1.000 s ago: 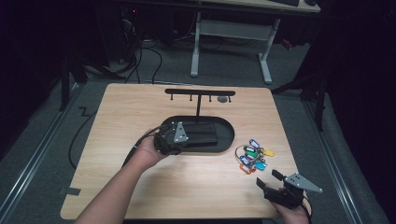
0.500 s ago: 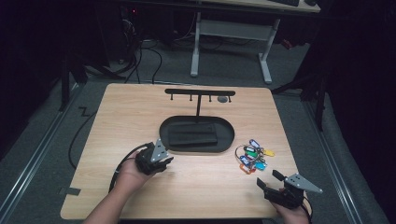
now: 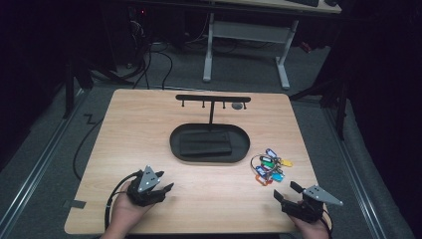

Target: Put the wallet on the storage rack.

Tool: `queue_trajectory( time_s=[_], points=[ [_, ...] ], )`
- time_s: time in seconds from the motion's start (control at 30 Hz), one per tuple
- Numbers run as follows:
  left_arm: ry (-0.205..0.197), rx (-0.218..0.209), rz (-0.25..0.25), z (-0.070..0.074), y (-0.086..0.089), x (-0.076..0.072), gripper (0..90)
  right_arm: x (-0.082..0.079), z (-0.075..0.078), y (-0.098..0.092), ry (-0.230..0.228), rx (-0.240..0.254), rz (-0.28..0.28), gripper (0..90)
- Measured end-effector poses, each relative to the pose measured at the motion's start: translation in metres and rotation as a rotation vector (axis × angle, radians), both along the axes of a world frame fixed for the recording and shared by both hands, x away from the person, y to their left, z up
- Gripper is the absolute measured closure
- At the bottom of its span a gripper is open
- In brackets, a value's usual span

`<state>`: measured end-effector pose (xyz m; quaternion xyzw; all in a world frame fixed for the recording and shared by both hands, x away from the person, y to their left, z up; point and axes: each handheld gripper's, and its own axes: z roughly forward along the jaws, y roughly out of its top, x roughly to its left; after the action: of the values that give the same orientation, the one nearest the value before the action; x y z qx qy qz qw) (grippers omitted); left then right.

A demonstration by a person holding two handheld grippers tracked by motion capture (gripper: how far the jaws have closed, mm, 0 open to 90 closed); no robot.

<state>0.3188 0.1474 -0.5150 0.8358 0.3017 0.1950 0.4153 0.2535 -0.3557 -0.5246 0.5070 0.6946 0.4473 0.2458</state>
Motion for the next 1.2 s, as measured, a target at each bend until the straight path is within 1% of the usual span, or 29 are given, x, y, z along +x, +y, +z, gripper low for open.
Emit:
queue_trajectory(
  time_s=[0.03, 0.1, 0.13, 0.2, 0.23, 0.27, 0.4, 0.47, 0.6, 0.67, 0.73, 0.83, 0.9, 1.03, 1.07, 1.13, 1.2],
  points=[
    [0.009, 0.007, 0.009, -0.003, 0.003, -0.002, 45.6, 0.0, 0.0, 0.0, 0.001, 0.0, -0.001, 21.8],
    [0.013, 0.036, 0.011, -0.005, 0.006, -0.005, 45.6, 0.0, 0.0, 0.0, 0.003, -0.004, -0.003, 21.8],
    [0.012, 0.035, 0.011, -0.004, 0.008, -0.005, 45.5, -0.001, 0.001, 0.0, 0.006, -0.002, -0.004, 21.8],
    [0.031, 0.017, 0.012, -0.005, 0.012, -0.005, 45.0, 0.0, 0.001, -0.001, 0.001, -0.004, -0.002, 21.8],
    [0.041, 0.001, 0.012, -0.006, 0.013, -0.004, 44.8, 0.0, 0.001, -0.001, 0.004, -0.005, -0.005, 21.8],
    [0.046, -0.005, 0.013, -0.006, 0.013, -0.004, 44.4, 0.001, 0.001, -0.001, 0.006, -0.004, -0.007, 21.8],
    [0.037, -0.01, 0.006, -0.005, 0.012, -0.005, 43.1, 0.0, 0.001, 0.0, 0.002, -0.011, -0.006, 21.8],
    [0.041, -0.017, 0.002, -0.006, 0.013, -0.005, 42.9, 0.0, 0.001, 0.0, 0.003, -0.014, -0.006, 21.9],
    [0.053, -0.012, -0.006, -0.007, 0.012, -0.005, 42.3, 0.0, 0.001, 0.001, 0.011, -0.011, -0.012, 21.9],
    [0.058, -0.023, -0.008, -0.007, 0.013, -0.005, 41.9, 0.0, 0.001, 0.001, 0.009, -0.014, -0.006, 22.6],
    [0.055, -0.028, -0.009, -0.007, 0.013, -0.005, 41.8, 0.0, 0.001, 0.003, 0.02, -0.001, -0.002, 24.4],
    [0.059, -0.048, -0.016, -0.006, 0.013, -0.006, 41.1, 0.001, 0.003, 0.004, 0.029, -0.007, -0.002, 25.3],
    [0.059, -0.05, -0.02, -0.005, 0.013, -0.007, 40.4, 0.001, 0.004, 0.006, 0.034, -0.006, -0.001, 25.4],
    [0.064, -0.076, -0.025, -0.005, 0.014, -0.007, 40.4, -0.001, 0.005, 0.012, 0.035, -0.039, -0.004, 25.4],
    [0.061, -0.076, -0.029, -0.004, 0.014, -0.006, 40.3, -0.001, 0.006, 0.013, 0.038, -0.047, -0.006, 25.8],
    [0.049, -0.078, -0.033, -0.003, 0.016, -0.006, 39.7, -0.001, 0.007, 0.016, 0.047, -0.058, 0.02, 29.5],
    [0.04, -0.067, -0.032, -0.002, 0.019, -0.004, 39.4, 0.001, 0.008, 0.02, 0.064, -0.073, 0.028, 32.4]
  ],
)
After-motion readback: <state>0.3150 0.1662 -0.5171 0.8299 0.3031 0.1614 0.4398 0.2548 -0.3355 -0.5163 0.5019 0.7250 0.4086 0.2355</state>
